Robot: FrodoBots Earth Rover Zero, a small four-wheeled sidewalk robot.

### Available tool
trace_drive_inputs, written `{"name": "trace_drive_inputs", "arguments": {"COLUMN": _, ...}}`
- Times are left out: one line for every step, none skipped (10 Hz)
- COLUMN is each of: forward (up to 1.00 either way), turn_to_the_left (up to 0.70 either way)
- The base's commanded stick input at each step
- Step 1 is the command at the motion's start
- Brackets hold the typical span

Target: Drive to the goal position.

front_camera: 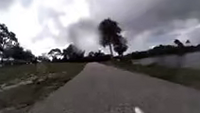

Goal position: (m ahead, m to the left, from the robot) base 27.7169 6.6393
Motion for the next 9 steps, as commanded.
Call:
{"name": "trace_drive_inputs", "arguments": {"forward": 0.7, "turn_to_the_left": 0.0}}
{"name": "trace_drive_inputs", "arguments": {"forward": 0.7, "turn_to_the_left": 0.0}}
{"name": "trace_drive_inputs", "arguments": {"forward": 0.7, "turn_to_the_left": 0.0}}
{"name": "trace_drive_inputs", "arguments": {"forward": 0.7, "turn_to_the_left": 0.0}}
{"name": "trace_drive_inputs", "arguments": {"forward": 0.7, "turn_to_the_left": 0.0}}
{"name": "trace_drive_inputs", "arguments": {"forward": 0.7, "turn_to_the_left": 0.0}}
{"name": "trace_drive_inputs", "arguments": {"forward": 0.7, "turn_to_the_left": 0.0}}
{"name": "trace_drive_inputs", "arguments": {"forward": 0.7, "turn_to_the_left": 0.0}}
{"name": "trace_drive_inputs", "arguments": {"forward": 0.7, "turn_to_the_left": 0.0}}
